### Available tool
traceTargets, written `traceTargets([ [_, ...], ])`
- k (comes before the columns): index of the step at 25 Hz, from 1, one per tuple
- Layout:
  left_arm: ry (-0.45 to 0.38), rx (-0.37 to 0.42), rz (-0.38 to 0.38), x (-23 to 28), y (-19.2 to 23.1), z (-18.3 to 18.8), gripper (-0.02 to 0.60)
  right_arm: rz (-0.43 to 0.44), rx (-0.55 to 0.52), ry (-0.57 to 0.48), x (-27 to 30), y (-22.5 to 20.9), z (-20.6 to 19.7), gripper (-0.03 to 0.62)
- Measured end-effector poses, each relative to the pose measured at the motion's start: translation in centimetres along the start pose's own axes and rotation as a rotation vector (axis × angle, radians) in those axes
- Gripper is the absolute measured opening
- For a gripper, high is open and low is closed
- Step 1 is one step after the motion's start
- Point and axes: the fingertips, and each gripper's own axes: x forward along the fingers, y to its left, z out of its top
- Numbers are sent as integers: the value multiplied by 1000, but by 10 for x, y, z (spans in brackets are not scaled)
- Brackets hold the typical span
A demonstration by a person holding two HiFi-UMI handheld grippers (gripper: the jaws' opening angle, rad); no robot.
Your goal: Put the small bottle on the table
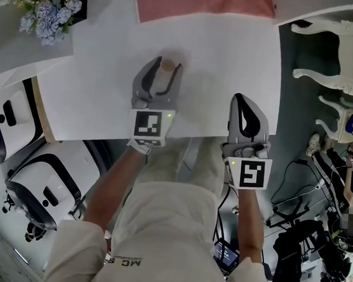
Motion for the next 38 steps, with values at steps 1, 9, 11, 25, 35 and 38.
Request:
traceTargets([
  [1,2,-10,1,-2,-1,1,192,-2,-2,-3,-1,-1,2,-5],
  [9,-30,-30,20,-27,-5,20,151,-2,-12,-4,-15,-1,17,-5],
  [11,-40,-37,41,-37,-6,29,85,-2,-17,-6,-20,0,25,-5],
  [25,-56,-55,-40,-119,-41,85,0,15,-18,-38,-57,28,91,-5],
  [35,-133,-60,-35,-176,-38,140,0,24,-36,-55,-86,47,137,-5],
  [38,-169,-80,-33,-192,-35,155,0,15,-51,-64,-95,51,150,-5],
])
